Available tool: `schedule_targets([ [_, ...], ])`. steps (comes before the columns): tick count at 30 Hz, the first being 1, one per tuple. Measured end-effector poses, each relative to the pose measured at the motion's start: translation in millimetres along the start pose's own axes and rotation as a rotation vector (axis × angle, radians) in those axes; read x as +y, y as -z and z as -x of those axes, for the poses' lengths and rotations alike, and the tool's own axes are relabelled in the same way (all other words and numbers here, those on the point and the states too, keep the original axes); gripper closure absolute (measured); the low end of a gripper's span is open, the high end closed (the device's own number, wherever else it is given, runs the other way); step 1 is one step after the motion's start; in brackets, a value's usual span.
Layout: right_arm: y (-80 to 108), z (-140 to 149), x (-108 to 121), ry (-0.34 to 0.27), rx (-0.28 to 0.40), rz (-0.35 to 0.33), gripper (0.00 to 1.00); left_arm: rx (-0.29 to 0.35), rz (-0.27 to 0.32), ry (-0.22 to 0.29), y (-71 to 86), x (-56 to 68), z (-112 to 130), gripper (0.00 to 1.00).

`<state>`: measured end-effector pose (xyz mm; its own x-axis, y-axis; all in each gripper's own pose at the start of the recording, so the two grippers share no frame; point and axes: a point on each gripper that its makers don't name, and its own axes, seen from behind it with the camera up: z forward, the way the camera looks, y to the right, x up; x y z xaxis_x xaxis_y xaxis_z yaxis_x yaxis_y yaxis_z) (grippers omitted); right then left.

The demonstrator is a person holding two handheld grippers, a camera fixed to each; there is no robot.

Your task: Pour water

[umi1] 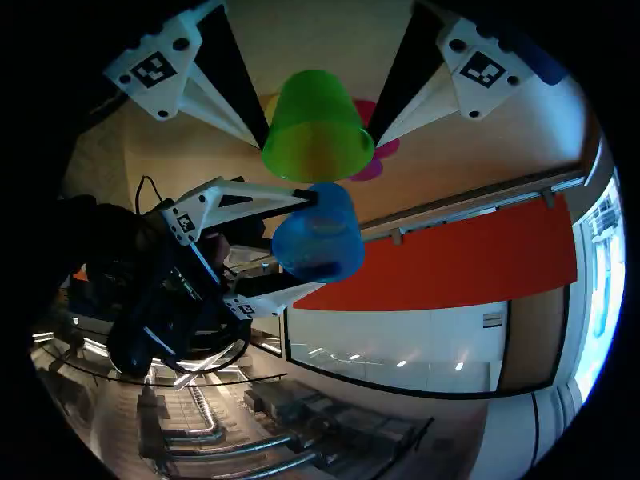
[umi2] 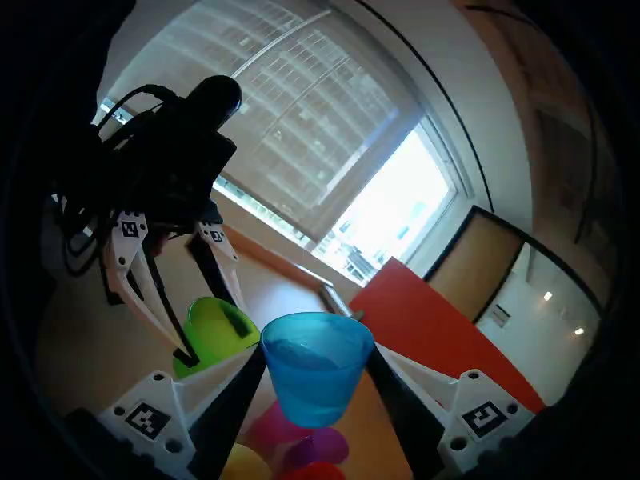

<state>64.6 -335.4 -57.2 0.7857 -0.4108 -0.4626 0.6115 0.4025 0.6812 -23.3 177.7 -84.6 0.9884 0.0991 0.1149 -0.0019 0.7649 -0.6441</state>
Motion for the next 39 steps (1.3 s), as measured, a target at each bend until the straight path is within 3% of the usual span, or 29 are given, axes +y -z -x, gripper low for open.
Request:
schedule_targets([
  [39, -8.6, -10.1, 4.5, 0.206, -0.031, -0.039, 0.09, 0.001, 0.011, -0.003, -5.5, 1.2, -1.2, 0.13],
])
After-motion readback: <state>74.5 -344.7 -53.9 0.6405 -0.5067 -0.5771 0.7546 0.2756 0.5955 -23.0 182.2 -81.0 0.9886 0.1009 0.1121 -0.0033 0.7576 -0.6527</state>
